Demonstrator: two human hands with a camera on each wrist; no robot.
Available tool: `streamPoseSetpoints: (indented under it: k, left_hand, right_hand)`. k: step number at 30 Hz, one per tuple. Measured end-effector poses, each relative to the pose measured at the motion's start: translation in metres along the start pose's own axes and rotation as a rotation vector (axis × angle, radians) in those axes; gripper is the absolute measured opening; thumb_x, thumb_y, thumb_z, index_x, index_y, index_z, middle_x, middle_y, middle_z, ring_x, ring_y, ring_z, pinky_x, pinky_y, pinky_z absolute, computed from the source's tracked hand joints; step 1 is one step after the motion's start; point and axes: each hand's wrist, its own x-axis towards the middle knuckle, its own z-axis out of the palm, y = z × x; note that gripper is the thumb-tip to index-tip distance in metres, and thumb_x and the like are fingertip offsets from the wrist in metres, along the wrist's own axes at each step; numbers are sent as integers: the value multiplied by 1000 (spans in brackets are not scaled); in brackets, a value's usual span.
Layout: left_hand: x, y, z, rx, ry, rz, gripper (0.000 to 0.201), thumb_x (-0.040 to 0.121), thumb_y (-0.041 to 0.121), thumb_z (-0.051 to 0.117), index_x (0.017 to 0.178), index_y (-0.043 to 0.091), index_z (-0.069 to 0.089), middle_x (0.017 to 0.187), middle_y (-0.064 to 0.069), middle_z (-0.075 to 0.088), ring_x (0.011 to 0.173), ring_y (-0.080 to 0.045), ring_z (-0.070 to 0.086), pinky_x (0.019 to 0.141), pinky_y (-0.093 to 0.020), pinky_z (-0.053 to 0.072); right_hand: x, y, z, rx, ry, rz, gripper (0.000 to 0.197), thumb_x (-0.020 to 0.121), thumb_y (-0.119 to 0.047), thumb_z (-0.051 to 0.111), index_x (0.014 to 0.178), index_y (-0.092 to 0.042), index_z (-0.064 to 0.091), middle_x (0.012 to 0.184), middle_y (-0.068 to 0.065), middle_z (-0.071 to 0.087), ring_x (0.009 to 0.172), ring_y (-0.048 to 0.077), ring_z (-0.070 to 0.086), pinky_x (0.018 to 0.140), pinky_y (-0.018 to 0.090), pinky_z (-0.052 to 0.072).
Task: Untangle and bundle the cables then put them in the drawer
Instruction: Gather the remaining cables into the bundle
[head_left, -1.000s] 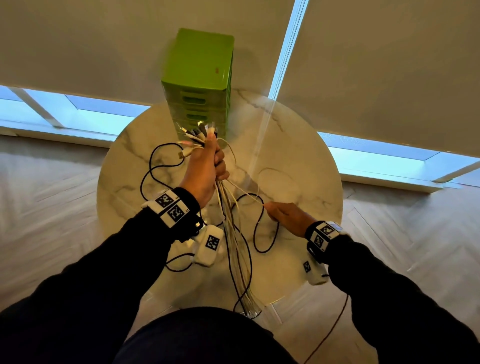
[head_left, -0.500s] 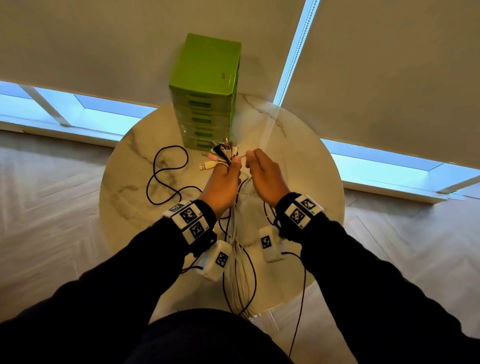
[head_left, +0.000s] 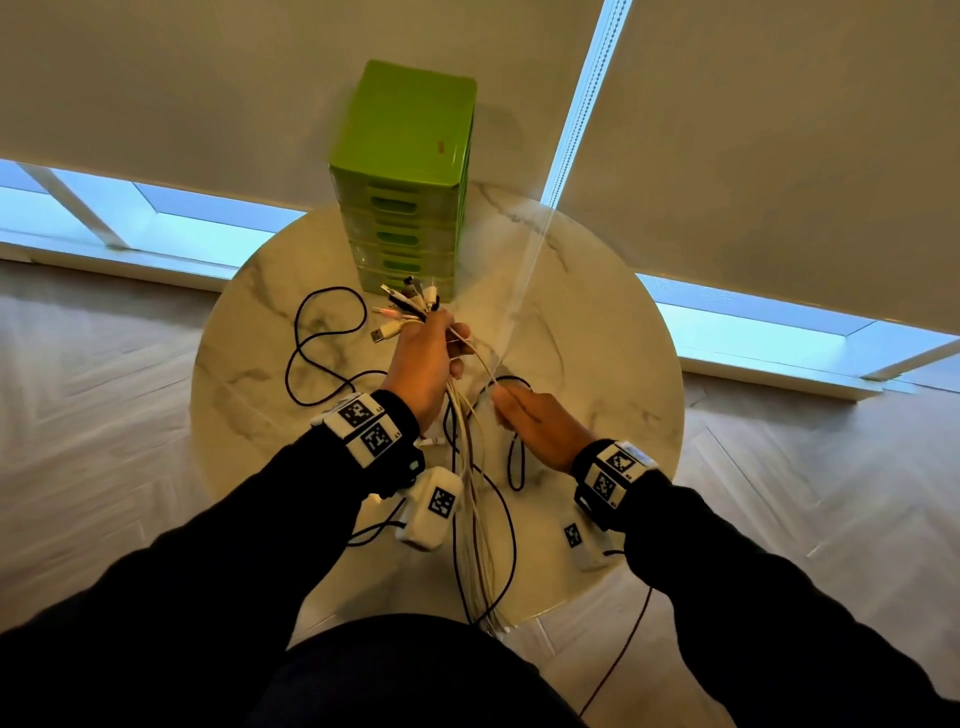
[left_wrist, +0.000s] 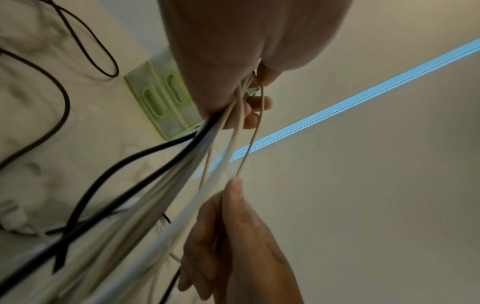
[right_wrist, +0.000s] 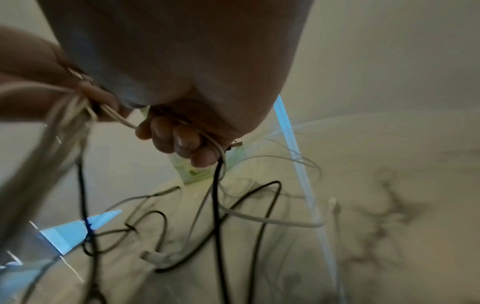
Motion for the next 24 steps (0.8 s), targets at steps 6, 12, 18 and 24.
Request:
streamPoseSetpoints:
  k: [6,12,18,24]
  left_hand:
    - [-1,9,-13,-79,-4,50,30,104,15,38,75,18,44,59,6,43,54,-13,54,52,-29,27]
    - [8,46,-39,-43,2,204,42,102,16,39,62,28,39,55,10,30,48,-9,24,50,-28,18]
    - [-2,28,-42,175,-59,229,37,106,20,41,70,23,34,59,10,30,50,-7,26,49,-21,23]
    - [-14,14,-25,235,-144,155,39,106,32,45,69,22,42,56,11,26,47,-8,25,46,-20,27]
  right_hand:
    - [0,30,-12,-159,-56,145,41,108,-45,29,74,-28,45,67,-8,46,61,10,42,68,29,37]
    - [0,60,-36,-425,-153,296,40,106,-47,30,100,-26,64,89,-1,55,83,20,50,84,35,40]
    - [45,16,-49,-250,214,231,43,105,-46,39,80,-15,55,72,4,64,65,20,66,72,33,49]
    - [56,-67,-32,40,132,-22,42,107,-45,37,89,-14,59,57,-3,55,54,16,57,63,25,46]
